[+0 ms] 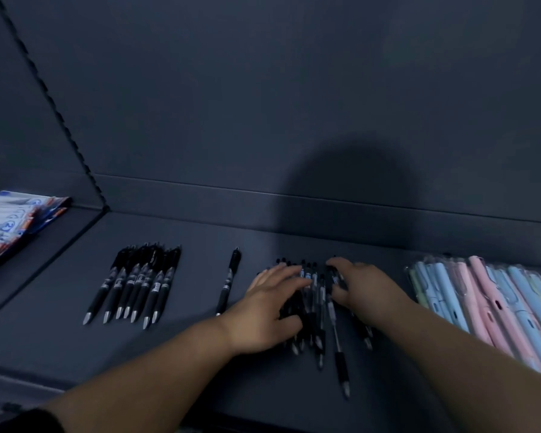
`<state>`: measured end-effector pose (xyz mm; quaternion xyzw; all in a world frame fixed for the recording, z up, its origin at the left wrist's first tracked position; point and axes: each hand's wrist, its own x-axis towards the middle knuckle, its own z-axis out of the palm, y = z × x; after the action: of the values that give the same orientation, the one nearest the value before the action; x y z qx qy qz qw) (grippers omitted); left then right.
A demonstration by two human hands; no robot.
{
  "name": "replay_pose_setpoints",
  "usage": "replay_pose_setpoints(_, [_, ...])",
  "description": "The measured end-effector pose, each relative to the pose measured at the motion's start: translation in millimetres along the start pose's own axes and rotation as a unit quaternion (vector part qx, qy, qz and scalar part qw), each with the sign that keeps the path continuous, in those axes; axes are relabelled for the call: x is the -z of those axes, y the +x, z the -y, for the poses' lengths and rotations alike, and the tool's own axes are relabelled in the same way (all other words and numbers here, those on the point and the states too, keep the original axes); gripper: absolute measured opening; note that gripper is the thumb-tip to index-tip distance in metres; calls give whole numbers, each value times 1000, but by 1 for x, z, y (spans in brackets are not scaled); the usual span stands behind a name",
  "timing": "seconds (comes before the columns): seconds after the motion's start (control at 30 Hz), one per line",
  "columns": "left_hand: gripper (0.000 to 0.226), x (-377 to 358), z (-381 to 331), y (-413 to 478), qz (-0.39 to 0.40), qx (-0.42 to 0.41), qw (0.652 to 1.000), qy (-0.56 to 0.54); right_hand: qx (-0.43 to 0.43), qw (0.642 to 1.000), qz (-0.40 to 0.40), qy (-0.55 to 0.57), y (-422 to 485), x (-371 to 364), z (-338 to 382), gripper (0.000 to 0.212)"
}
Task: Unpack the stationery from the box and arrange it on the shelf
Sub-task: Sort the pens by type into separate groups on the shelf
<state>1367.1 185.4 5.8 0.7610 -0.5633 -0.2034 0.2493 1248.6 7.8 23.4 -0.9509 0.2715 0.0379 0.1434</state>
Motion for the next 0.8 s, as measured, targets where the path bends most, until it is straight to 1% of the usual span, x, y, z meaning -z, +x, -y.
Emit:
replay_pose_setpoints(0.1, [70, 8, -1, 3, 25, -3, 999, -36, -12, 1000, -22, 19, -6, -3, 2, 56])
replay_pose_setpoints(0.23, [69, 15, 0, 15, 48, -34, 998, -17, -35, 997, -42, 49, -20, -3, 9, 53])
replay_pose_setpoints(0.3, [66, 15, 1, 18, 26, -40, 998, -28, -40, 995, -58, 70, -32, -2, 15, 49])
replay_pose_setpoints(0.37, [60, 13, 3, 13, -16, -26, 998, -51, -46, 994, -55, 86, -48, 2, 21, 50])
replay_pose_setpoints(0.4, [58, 12, 5, 9, -29, -17, 998, -58, -51, 993, -37, 98, -56, 5, 23, 57])
replay_pose_setpoints(0.43, [60, 12, 6, 3, -26, -11, 998, -59, -57, 992, -4, 111, -64, 7, 25, 68])
replay_pose_setpoints(0.47, [68, 12, 7, -4, -8, -8, 998, -54, -63, 990, 38, 118, -70, 9, 24, 86])
replay_pose_setpoints(0.53, [94, 15, 10, -16, 55, -10, 998, -24, -62, 986, 117, 101, -79, 12, 23, 123])
replay_pose_setpoints(0.57, [104, 17, 11, -20, 87, -15, 996, 3, -60, 984, 145, 85, -82, 13, 23, 135])
replay_pose_setpoints(0.6, [112, 18, 12, -23, 110, -21, 993, 33, -56, 983, 162, 70, -83, 13, 23, 141])
replay_pose_setpoints(0.63, [117, 19, 13, -24, 122, -25, 991, 58, -51, 983, 165, 60, -83, 12, 24, 144])
replay_pose_setpoints(0.7, [119, 20, 11, -22, 130, -26, 988, 77, -38, 989, 133, 55, -80, 9, 24, 144])
replay_pose_setpoints(0.8, [111, 19, 9, -16, 123, -30, 989, 76, -27, 994, 74, 75, -71, 1, 22, 135])
